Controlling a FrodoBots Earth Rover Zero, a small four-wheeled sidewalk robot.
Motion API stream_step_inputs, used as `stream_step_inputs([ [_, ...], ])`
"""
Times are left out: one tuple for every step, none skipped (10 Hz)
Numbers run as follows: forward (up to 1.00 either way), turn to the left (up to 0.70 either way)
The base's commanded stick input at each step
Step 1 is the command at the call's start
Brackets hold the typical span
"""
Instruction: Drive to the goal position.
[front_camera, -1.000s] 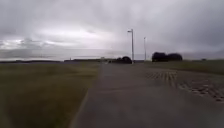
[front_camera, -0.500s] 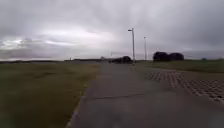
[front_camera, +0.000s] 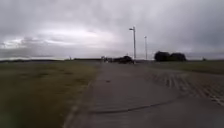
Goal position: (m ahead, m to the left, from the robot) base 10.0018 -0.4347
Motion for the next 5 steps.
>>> stream_step_inputs([
  [1.0, 0.0],
  [1.0, 0.0],
  [1.0, 0.0],
  [1.0, -0.16],
  [1.0, -0.35],
])
